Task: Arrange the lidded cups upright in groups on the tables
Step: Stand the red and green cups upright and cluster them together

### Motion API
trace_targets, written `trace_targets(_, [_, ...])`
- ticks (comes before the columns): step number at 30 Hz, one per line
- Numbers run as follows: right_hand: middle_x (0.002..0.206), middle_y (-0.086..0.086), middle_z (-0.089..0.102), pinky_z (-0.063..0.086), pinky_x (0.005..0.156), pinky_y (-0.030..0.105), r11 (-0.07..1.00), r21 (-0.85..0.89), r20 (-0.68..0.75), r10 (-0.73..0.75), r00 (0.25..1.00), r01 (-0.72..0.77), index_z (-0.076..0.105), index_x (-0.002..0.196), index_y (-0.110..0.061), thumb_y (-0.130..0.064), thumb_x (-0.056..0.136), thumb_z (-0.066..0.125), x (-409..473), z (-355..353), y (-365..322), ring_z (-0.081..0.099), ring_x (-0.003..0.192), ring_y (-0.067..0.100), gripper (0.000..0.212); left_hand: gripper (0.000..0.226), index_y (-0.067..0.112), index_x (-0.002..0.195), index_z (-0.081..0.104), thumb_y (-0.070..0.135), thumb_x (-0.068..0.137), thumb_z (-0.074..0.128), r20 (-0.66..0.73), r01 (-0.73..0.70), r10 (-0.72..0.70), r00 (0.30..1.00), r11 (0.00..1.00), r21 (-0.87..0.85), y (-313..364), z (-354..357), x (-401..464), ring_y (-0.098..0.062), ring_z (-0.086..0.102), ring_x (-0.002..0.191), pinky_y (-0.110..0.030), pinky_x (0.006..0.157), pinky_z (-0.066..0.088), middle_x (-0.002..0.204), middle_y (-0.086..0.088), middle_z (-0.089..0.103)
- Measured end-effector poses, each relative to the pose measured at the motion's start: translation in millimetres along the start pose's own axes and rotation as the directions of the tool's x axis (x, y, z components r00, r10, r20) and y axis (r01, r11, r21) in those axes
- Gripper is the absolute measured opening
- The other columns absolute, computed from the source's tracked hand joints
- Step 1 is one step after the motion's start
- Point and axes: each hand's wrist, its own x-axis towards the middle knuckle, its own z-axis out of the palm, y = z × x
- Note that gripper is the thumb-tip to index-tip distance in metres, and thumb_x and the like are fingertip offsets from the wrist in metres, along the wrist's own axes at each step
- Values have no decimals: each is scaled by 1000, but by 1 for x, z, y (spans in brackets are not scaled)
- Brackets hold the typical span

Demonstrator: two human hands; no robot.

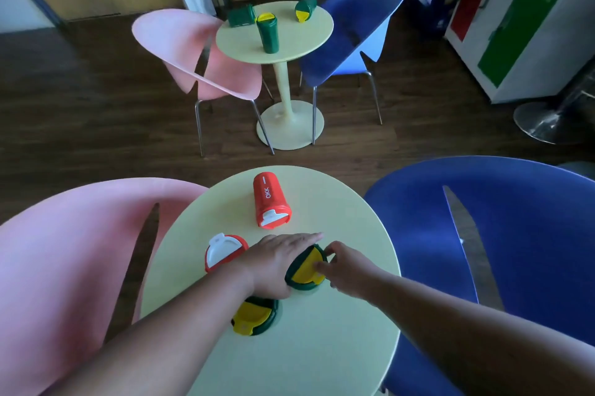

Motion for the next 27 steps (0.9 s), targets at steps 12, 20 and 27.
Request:
trace_targets(12, [97,1,63,44,64,29,998,-43,-42,38,998,-39,52,123,-23,-43,93,53,-7,14,-12,56,74,14,36,109,35,154,1,56,72,69,-118,2,14,993,991,131,-5,15,-2,-18,29,142,-41,116,20,153,6,31])
trace_targets(20, [89,-2,59,42,61,27,992,-101,-42,66,997,-70,51,112,-22,-45,93,53,-14,23,-8,54,72,12,30,109,41,154,0,32,71,70,-10,-103,105,994,991,90,-9,5,-11,-11,25,143,-34,115,16,158,10,28])
trace_targets(27, [87,-5,57,42,64,27,990,-128,-18,62,998,-64,52,116,-21,-48,93,53,-13,18,-7,53,74,10,36,103,45,154,2,37,76,69,28,-112,111,993,993,23,-9,0,-14,-8,17,147,-30,118,12,162,14,19])
